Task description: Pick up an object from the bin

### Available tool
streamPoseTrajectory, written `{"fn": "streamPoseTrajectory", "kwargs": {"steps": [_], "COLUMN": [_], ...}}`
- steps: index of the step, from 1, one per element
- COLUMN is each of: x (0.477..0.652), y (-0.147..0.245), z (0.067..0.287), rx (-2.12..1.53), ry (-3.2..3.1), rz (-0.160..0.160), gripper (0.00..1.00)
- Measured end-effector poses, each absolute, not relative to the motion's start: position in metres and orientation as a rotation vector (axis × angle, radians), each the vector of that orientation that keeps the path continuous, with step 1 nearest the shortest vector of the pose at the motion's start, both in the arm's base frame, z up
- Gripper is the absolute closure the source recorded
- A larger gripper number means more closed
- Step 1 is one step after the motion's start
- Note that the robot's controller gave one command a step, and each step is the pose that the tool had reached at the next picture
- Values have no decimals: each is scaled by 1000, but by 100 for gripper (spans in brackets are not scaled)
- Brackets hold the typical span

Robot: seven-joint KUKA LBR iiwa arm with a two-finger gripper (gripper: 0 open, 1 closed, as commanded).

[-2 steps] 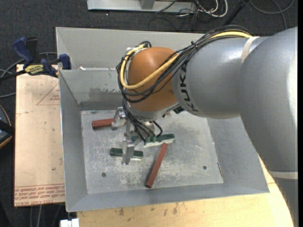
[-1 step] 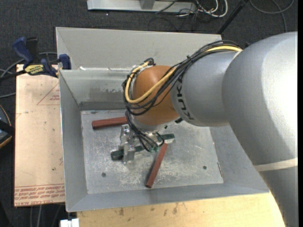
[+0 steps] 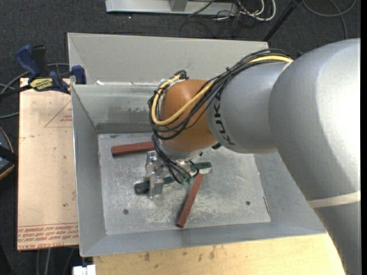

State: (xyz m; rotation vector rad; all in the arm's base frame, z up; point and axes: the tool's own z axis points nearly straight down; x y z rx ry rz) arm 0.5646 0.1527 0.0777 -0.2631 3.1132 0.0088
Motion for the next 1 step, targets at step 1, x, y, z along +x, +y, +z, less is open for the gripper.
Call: {"fn": "streamPoseTrajectory", "kwargs": {"steps": [1], "x": [552], "y": [143], "z": [224], "rx": [-307], "ry": [3121], "rz": [3], "gripper": [100]}}
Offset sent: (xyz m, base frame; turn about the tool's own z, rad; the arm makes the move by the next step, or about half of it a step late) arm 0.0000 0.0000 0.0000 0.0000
